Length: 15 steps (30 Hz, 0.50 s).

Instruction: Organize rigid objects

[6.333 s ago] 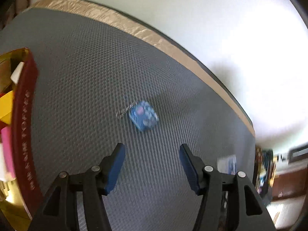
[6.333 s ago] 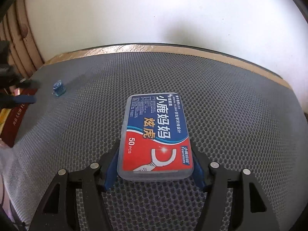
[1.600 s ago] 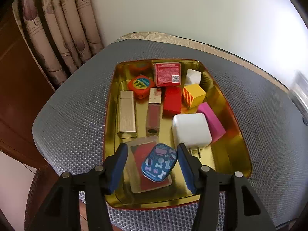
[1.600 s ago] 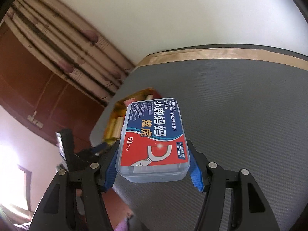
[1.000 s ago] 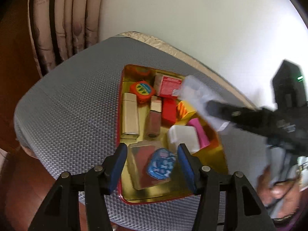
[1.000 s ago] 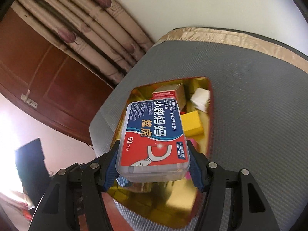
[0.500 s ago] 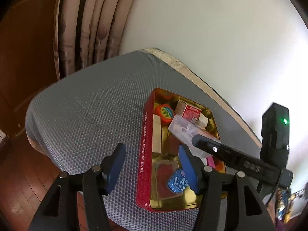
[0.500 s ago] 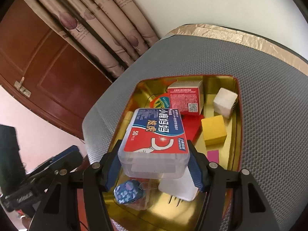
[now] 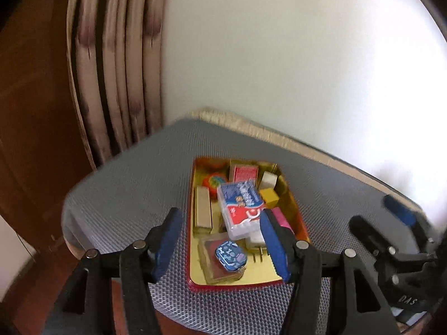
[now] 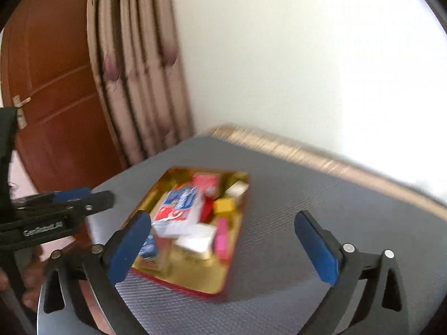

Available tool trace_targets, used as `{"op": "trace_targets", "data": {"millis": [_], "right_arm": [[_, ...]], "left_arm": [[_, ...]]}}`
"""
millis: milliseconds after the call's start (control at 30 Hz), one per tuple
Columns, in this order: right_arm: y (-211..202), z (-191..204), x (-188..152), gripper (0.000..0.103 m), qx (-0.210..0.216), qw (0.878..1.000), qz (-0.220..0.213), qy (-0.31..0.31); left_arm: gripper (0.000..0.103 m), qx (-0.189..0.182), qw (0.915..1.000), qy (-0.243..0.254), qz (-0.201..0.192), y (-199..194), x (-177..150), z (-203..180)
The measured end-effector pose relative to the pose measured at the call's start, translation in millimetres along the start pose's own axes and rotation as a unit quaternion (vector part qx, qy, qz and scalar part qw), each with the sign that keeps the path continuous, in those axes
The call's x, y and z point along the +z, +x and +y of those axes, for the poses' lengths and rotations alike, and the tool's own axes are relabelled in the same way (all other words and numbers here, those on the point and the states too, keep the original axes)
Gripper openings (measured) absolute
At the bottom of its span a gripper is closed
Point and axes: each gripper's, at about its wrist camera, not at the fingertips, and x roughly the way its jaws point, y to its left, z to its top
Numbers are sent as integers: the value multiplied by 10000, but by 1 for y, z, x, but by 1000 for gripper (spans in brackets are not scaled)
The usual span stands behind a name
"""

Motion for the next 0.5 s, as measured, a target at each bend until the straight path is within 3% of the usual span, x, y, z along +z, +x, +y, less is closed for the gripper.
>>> {"op": "trace_targets", "data": {"millis": [100,167,233,333,500], "right_arm": [[-15,-2,-2,103,-550,9984,-154,-37],[-20,-5,-4,103,-637,9979,-110,47],[-22,-9,-3,103,-560,9982,-15,211],[-28,-9,-4,103,-699,9973,164,172],[-51,11,-5,103,-953,9951,-97,-256]], "left_arm": [[67,110,9989,211,-395,-29,-9,-10],[68,200,9972,301,-651,-46,-16,-15],[76,257,9955,371,-828,-59,-21,-19],[81,235,9957,424,-794,-66,-26,-20],[81,176,9968,407,-672,-69,-27,-21]]}}
